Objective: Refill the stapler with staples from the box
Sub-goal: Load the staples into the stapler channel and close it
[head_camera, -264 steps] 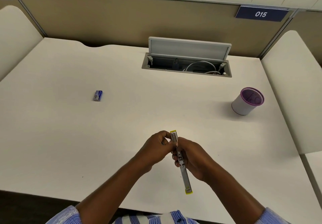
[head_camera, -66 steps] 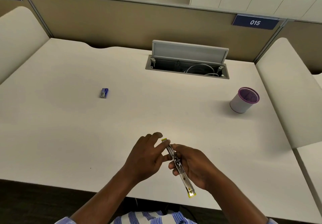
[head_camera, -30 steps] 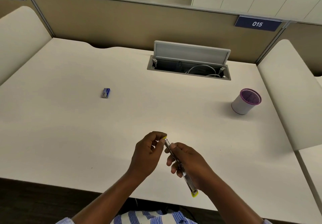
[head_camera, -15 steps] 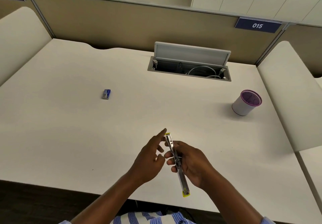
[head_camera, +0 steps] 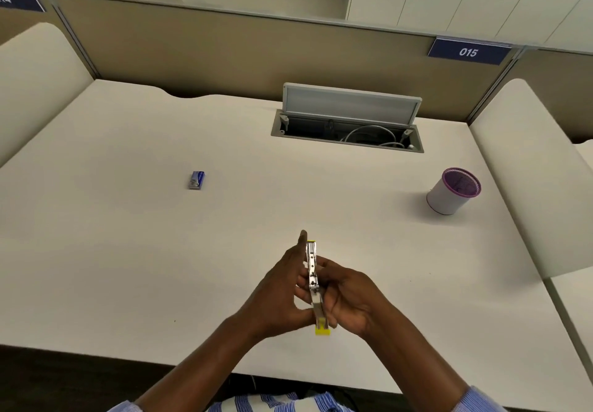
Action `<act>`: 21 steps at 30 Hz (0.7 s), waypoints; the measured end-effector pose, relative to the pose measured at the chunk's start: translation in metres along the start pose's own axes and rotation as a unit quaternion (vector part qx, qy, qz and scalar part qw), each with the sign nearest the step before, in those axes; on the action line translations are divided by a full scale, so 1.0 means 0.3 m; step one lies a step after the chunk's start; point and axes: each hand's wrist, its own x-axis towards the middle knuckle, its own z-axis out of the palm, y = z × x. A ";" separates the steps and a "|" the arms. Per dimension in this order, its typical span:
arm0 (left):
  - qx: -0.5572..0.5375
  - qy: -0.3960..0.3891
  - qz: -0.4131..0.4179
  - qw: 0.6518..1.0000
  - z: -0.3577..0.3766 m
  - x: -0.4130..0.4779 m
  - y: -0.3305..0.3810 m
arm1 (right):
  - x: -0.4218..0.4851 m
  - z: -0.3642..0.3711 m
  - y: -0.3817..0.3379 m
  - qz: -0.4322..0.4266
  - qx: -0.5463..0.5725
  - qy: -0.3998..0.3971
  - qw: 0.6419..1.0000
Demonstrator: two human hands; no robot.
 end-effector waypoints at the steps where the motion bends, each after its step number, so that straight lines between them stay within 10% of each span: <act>1: -0.028 0.011 -0.021 0.999 0.000 0.003 -0.002 | 0.001 0.001 0.008 0.004 -0.009 -0.006 1.000; 21: -0.057 0.102 -0.052 0.992 -0.050 0.021 0.001 | 0.041 0.009 0.087 -0.097 -0.198 0.030 0.975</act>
